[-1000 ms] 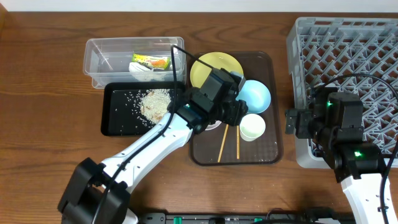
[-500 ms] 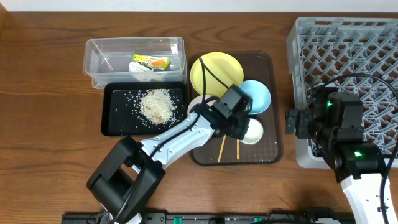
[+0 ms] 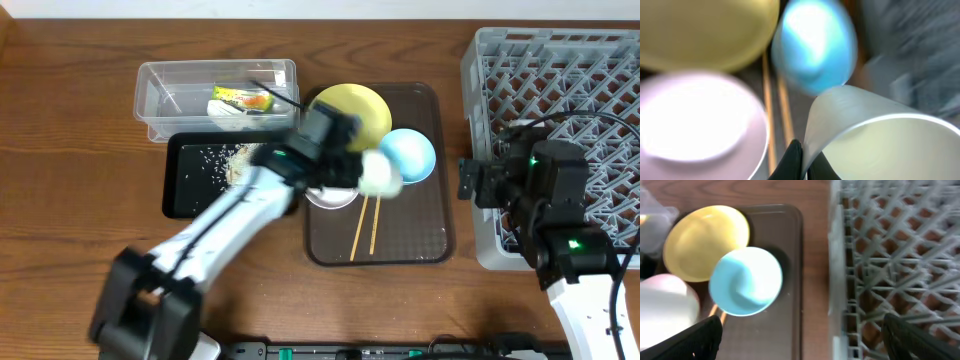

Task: Sort waste into correct bins and load items into the dishwasher rack
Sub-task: 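Hand the cream cup from the left gripper to the right gripper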

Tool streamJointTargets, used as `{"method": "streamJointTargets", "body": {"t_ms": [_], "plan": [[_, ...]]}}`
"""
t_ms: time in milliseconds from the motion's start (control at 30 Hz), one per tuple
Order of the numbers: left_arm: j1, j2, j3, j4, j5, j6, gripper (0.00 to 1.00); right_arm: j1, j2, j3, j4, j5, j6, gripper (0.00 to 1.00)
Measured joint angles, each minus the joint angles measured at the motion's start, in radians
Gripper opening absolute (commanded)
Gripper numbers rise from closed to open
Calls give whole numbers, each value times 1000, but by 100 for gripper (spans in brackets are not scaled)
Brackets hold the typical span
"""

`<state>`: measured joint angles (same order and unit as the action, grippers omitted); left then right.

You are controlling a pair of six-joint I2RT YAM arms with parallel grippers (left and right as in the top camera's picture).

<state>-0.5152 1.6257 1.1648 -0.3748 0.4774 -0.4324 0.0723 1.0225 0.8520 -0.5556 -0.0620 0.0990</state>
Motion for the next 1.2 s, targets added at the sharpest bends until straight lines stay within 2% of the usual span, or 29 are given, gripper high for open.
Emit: {"method": "streamJointTargets", "body": {"t_ms": [133,267,433,600,667,767,867,1200], "plan": [[152,-42,3,90,161,-108,6,0,74,0,7,-176,-42,99],[251,-13,3,147,345,-204,6,0,173,0,17,-476,-167,99],[256,50,3,156,569,-302,6,0,300,0,79,-802,-306,99],[205,94,3,155,729,-338,6,0,377,1,226,-986,-357,99],[186,95,3,156,762,-345,6,0,385,1,268,-1037,-365,98],[166,95,3,156,795,-355,6,0,385,2,340,-1129,-380,91],[160,95,3,157,811,-360,6,0,385,2,380,-1198,-382,88],[159,95,3,156,843,-376,6,0,386,2,429,-1254,-391,63]]}}
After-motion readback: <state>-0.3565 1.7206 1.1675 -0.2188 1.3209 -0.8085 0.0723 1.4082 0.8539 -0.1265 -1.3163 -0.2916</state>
